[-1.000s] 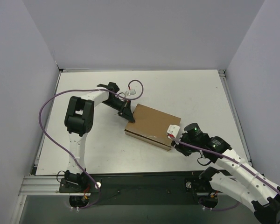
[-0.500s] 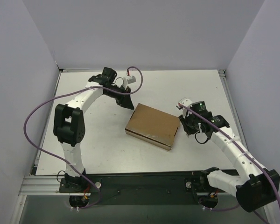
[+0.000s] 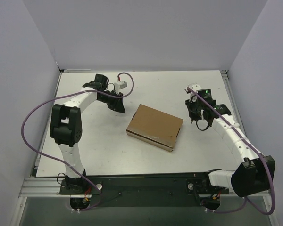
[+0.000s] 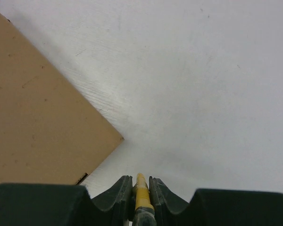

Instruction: Unpack the express box

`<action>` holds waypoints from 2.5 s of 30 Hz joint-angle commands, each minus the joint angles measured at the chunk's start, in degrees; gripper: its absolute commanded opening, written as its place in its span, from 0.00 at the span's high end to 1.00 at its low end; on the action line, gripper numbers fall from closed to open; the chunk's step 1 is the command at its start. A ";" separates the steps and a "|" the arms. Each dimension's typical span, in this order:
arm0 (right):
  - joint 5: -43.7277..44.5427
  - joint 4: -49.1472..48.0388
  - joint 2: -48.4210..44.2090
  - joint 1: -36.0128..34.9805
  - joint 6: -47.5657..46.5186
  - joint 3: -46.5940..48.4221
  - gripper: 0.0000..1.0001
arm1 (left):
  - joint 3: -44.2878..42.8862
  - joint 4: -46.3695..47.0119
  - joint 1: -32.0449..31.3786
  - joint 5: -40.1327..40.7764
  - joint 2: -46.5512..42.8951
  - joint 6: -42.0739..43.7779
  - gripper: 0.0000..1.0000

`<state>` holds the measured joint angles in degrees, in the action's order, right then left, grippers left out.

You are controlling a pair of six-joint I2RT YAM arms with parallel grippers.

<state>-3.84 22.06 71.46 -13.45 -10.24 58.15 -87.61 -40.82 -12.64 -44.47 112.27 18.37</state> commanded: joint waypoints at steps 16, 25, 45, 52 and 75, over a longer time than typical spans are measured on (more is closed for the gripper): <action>-5.48 -5.10 24.85 -11.07 1.89 17.07 1.00 | 12.19 -6.62 -4.41 -6.95 -4.77 16.15 0.71; -6.53 -3.87 48.92 -14.76 2.85 44.13 1.00 | 14.49 -23.32 1.47 -0.63 -13.30 31.70 0.73; -0.65 -5.72 27.34 -9.40 7.95 27.56 1.00 | -5.46 5.22 -1.68 6.33 1.37 4.22 0.58; 0.05 -6.16 19.43 -8.43 7.34 18.15 1.00 | -5.73 4.96 -1.51 2.72 6.20 3.87 0.59; -0.82 -5.10 13.00 -6.59 7.87 11.64 1.00 | -6.43 5.06 -1.85 -6.17 6.82 2.28 0.62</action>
<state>-4.49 16.19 87.42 -20.27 -2.98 71.18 -93.23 -37.39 -13.58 -49.06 120.81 21.12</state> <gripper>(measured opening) 0.187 0.376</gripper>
